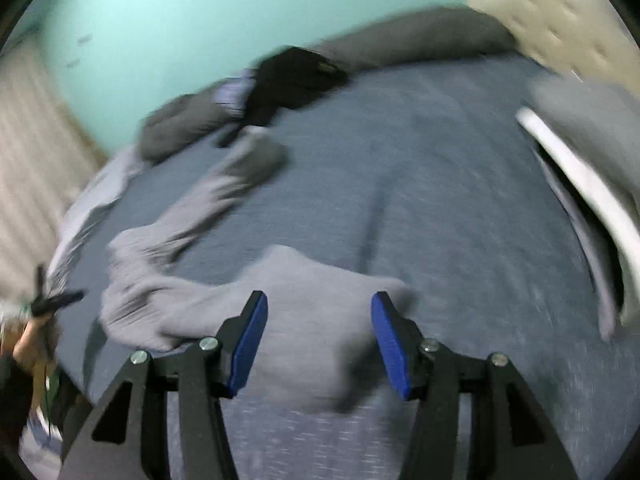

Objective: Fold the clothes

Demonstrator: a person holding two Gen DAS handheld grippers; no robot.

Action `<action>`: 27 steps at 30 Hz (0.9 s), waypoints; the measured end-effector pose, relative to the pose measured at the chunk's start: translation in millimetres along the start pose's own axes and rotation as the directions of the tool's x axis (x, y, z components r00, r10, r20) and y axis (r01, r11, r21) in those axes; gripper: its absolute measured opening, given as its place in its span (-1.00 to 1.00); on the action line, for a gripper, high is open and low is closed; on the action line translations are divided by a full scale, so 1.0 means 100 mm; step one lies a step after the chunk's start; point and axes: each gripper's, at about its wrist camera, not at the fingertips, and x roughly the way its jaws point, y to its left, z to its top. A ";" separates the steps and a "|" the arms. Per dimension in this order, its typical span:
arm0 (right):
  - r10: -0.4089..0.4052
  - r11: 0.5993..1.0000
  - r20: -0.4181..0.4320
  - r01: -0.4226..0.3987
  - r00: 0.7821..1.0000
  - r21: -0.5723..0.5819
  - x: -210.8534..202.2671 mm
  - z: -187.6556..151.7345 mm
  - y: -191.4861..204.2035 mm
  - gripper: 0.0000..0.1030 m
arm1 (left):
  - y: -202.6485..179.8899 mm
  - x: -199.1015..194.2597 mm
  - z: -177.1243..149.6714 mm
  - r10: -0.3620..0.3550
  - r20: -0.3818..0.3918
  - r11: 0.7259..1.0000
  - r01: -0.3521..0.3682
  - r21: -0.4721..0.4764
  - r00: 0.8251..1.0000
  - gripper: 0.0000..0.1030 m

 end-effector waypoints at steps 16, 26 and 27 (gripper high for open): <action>-0.045 0.999 -0.138 0.043 0.989 -0.017 0.62 -0.12 0.28 -0.83 | -0.07 -0.09 0.01 -0.004 0.008 1.000 0.003 0.020 1.000 0.23; -0.337 0.847 0.102 0.349 0.936 -0.402 0.07 0.28 0.95 -0.86 | -0.06 -0.12 -0.02 -0.003 0.015 1.000 0.002 0.020 1.000 0.23; -0.333 0.839 0.082 0.335 0.939 -0.429 0.12 0.25 1.00 -0.86 | -0.07 -0.11 -0.03 -0.004 0.014 1.000 0.004 0.018 1.000 0.23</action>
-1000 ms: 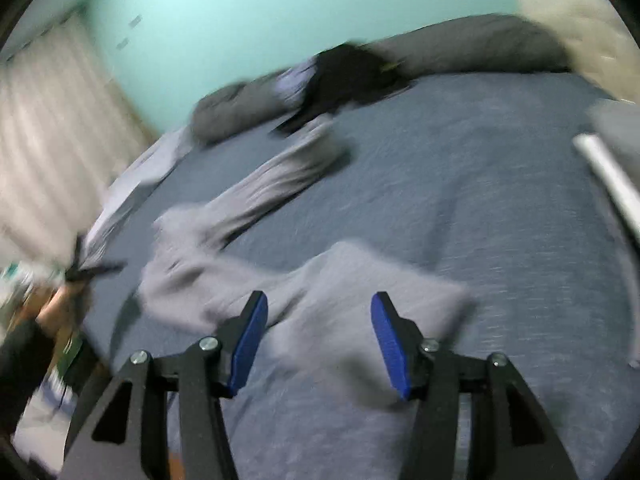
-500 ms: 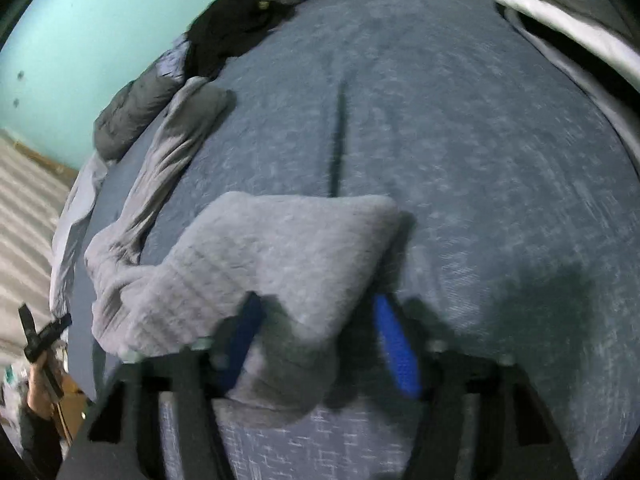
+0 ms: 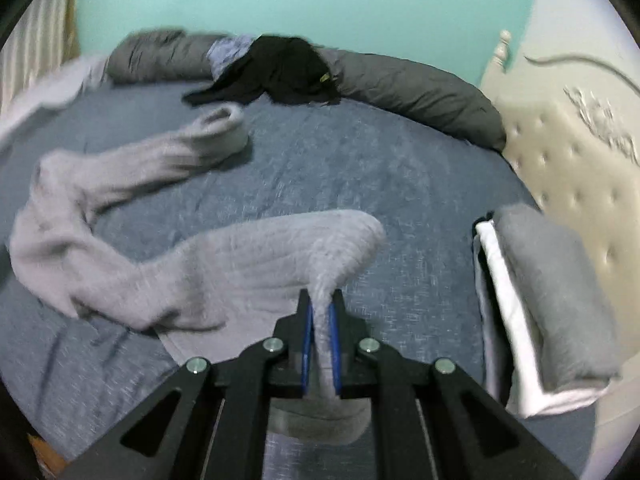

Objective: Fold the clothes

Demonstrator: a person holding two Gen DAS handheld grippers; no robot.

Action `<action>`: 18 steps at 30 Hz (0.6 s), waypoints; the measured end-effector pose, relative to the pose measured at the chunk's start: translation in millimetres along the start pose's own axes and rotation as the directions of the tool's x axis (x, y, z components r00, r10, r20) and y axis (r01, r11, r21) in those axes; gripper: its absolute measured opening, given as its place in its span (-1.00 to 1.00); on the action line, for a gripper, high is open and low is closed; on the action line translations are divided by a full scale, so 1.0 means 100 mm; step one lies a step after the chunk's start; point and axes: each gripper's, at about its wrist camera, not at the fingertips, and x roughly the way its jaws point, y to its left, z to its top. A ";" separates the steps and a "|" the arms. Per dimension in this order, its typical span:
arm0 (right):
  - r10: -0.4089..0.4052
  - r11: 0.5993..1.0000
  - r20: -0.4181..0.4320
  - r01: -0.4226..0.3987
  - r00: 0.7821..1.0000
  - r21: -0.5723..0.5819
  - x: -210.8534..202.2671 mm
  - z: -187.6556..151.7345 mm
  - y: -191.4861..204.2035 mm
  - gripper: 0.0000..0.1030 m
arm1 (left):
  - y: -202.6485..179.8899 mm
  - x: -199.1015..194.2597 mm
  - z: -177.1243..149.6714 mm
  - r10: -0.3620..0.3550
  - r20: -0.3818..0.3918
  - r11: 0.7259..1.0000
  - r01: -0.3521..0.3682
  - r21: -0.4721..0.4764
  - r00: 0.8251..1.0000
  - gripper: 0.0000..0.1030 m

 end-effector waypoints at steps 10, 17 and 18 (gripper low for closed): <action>0.307 0.951 -0.243 -0.308 0.920 0.038 0.59 -0.64 0.51 -0.81 | -0.04 0.03 -0.01 0.001 -0.016 1.000 -0.001 0.018 1.000 0.23; 0.451 0.872 -0.016 -0.437 0.892 0.223 0.20 -0.64 -0.18 -0.44 | -0.03 0.07 0.00 -0.007 -0.018 1.000 0.007 0.002 1.000 0.24; 0.430 0.866 0.031 -0.422 0.902 0.268 0.16 -0.62 -0.35 -0.44 | -0.03 0.08 0.00 -0.007 -0.019 1.000 0.007 -0.001 1.000 0.24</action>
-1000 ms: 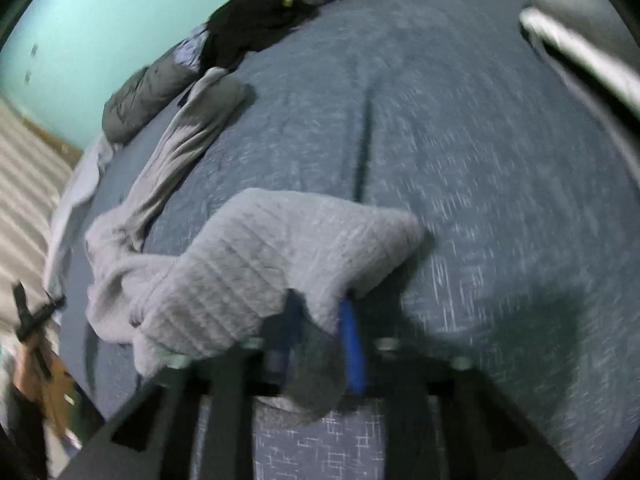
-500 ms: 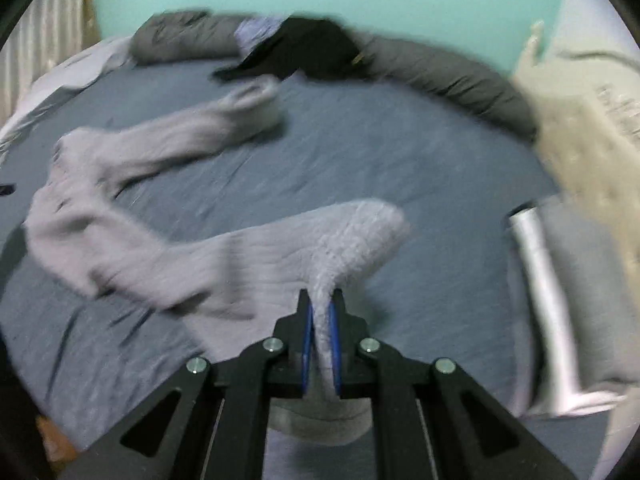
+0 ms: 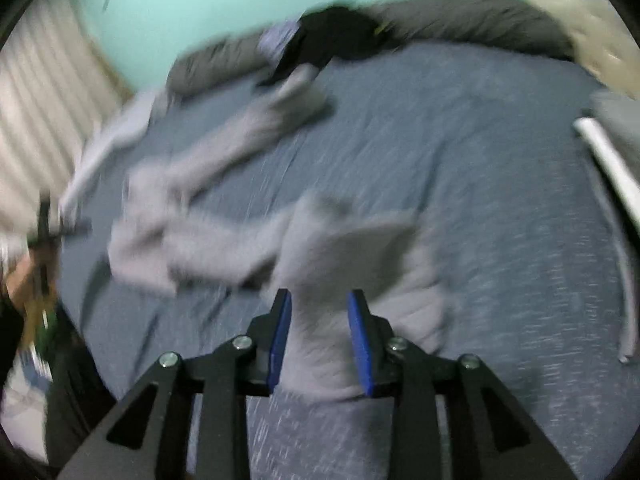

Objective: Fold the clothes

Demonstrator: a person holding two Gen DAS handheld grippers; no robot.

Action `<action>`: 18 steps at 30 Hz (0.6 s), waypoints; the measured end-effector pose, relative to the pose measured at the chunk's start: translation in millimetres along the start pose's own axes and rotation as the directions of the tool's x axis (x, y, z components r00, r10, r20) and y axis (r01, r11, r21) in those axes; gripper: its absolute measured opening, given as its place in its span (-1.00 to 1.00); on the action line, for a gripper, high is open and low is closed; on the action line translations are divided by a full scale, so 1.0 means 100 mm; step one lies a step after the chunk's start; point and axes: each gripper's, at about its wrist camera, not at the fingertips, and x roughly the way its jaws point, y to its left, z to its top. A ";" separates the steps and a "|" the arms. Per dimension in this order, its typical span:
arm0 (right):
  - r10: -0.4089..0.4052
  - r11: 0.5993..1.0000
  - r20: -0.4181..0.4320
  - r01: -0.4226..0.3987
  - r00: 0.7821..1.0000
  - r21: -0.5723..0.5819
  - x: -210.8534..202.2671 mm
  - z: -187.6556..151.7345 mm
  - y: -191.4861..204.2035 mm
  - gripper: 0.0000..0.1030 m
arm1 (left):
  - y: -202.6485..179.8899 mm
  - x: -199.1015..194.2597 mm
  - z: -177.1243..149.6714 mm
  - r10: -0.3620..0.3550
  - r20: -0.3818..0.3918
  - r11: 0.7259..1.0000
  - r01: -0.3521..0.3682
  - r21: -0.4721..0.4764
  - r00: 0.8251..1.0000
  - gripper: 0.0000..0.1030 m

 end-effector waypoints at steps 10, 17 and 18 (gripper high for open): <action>-0.122 0.975 -0.102 0.138 0.987 0.172 0.33 0.23 -0.41 0.24 | -0.06 0.05 -0.04 -0.011 -0.026 1.000 0.011 -0.002 1.000 0.29; -0.091 0.958 -0.090 0.112 0.992 0.266 0.53 0.38 -0.40 0.24 | -0.07 0.09 -0.05 -0.040 -0.063 0.999 0.040 -0.004 0.997 0.34; -0.096 0.957 -0.077 0.113 0.992 0.268 0.52 0.41 -0.38 0.24 | -0.07 0.09 -0.05 -0.042 -0.066 0.999 0.042 -0.003 0.997 0.34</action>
